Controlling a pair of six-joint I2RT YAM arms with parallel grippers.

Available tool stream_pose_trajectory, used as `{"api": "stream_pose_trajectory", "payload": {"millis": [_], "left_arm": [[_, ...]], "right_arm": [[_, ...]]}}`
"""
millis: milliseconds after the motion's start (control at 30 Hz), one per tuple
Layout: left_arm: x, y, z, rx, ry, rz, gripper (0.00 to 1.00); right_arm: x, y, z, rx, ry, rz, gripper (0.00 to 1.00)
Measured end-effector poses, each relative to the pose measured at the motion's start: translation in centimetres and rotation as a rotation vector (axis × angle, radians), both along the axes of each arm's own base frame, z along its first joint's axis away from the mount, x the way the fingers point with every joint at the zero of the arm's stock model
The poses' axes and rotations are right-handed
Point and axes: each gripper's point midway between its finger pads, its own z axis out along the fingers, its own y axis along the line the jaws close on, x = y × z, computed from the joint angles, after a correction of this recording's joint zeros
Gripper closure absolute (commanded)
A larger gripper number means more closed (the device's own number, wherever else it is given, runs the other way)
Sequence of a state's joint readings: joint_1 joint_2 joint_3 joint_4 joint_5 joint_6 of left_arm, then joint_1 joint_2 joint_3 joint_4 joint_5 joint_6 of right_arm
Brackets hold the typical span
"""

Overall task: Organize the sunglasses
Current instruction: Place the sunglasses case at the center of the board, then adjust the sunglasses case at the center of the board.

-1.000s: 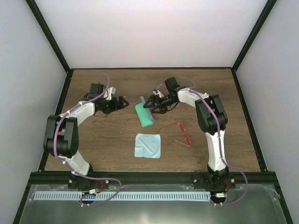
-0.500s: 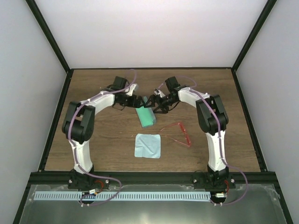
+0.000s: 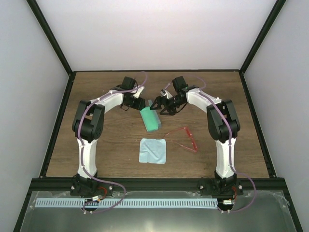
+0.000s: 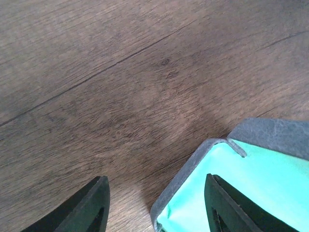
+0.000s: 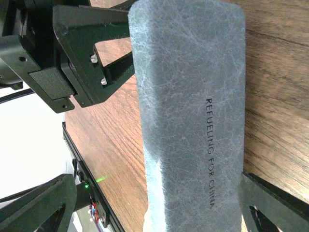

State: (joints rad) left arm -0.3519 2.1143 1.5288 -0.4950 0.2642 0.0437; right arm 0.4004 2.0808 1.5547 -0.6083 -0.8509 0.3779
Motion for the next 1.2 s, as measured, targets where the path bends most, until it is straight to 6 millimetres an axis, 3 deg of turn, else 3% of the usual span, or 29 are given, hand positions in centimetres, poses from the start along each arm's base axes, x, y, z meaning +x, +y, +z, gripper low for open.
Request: {"api": "stream_pose_trajectory", "payload": {"millis": [333,500,600,733,867,1033,1200], "left_arm": [[-1.4,-1.2,-1.5,-0.073,0.045,-0.056,0.48],[-1.7,-1.3,-1.6,-0.082,0.049,-0.065,0.71],[-1.6,-1.2,-1.9,-0.075,0.052,-0.054,0.74],[-1.5,-1.0,-2.0,-0.073,0.051,-0.039,0.81],[-1.8,-0.8,-2.1,-0.084,0.046,-0.015,0.94],[-3.0,0.2,-2.2,-0.092,0.052,0.079,0.96],[-4.0,1.4,-2.3,-0.095,0.058,0.195,0.96]], "right_arm": [[0.2,-1.0,0.0,-0.018,0.013,-0.012,0.07],[0.7,-1.8,0.1,-0.022,0.012,-0.032,0.09],[0.8,-2.1,0.6,-0.029,0.0,-0.041,0.1],[1.0,-2.5,2.2,-0.036,-0.045,-0.057,0.11],[1.0,-3.1,4.6,-0.048,-0.099,-0.087,0.11],[1.0,-3.7,6.5,-0.058,-0.15,-0.117,0.11],[0.3,-4.3,5.9,-0.079,-0.129,-0.138,0.11]]}}
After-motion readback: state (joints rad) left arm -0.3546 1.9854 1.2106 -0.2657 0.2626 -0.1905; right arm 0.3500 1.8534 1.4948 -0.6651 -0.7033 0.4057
